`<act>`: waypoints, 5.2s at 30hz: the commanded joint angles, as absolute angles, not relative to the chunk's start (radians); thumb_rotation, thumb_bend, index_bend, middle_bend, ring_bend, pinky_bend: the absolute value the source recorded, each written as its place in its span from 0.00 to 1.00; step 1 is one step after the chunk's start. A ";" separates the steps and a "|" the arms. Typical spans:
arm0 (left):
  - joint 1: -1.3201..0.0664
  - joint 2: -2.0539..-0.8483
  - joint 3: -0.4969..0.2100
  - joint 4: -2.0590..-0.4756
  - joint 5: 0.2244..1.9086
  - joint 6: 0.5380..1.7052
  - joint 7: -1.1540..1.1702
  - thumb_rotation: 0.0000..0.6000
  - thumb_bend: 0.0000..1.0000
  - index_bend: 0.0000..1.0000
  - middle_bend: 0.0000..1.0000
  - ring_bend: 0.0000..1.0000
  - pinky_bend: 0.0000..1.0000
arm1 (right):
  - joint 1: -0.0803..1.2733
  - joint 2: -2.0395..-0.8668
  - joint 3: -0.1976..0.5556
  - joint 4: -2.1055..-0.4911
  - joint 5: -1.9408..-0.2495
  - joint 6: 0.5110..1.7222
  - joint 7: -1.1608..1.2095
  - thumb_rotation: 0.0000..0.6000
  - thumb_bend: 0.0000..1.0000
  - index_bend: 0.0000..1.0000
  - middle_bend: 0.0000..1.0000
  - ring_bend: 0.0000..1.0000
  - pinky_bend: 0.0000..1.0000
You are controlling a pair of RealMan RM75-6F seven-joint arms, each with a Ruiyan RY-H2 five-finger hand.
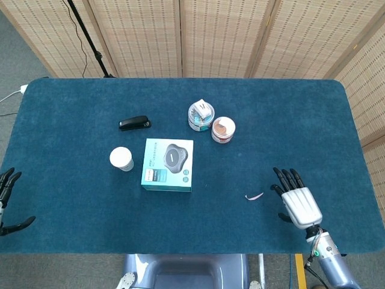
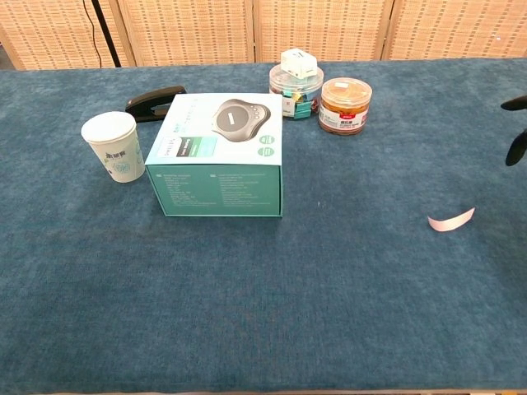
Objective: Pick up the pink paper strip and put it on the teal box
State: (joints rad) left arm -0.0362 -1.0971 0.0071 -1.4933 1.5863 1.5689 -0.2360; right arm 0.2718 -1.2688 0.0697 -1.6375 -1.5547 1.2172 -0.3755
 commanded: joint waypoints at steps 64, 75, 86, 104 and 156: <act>-0.034 -1.068 0.007 -1.498 1.567 1.539 -0.309 1.00 0.00 0.00 0.00 0.00 0.00 | 0.474 -1.472 0.060 -1.428 -1.373 1.032 -0.485 1.00 0.41 0.51 0.00 0.00 0.00; -0.035 -1.068 0.008 -1.500 1.567 1.536 -0.308 1.00 0.00 0.00 0.00 0.00 0.00 | 0.480 -1.473 0.055 -1.416 -1.368 1.034 -0.465 1.00 0.44 0.52 0.00 0.00 0.00; -0.037 -1.066 0.009 -1.502 1.567 1.530 -0.307 1.00 0.00 0.00 0.00 0.00 0.00 | 0.486 -1.476 0.050 -1.404 -1.359 1.030 -0.460 1.00 0.45 0.54 0.00 0.00 0.00; -0.038 -1.066 0.009 -1.503 1.567 1.527 -0.308 1.00 0.00 0.00 0.00 0.00 0.00 | 0.491 -1.480 0.044 -1.396 -1.352 1.033 -0.451 1.00 0.47 0.56 0.00 0.00 0.00; -0.031 -1.051 0.017 -1.497 1.581 1.542 -0.361 1.00 0.00 0.00 0.00 0.00 0.00 | 0.756 -1.508 0.255 -1.639 -1.374 1.081 -0.811 1.00 0.50 0.61 0.00 0.00 0.00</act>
State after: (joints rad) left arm -0.0306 -1.0510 0.0166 -1.4975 1.5810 1.5425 -0.3608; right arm 0.7409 -1.4899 0.2512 -1.6572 -1.3654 1.0809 -0.7969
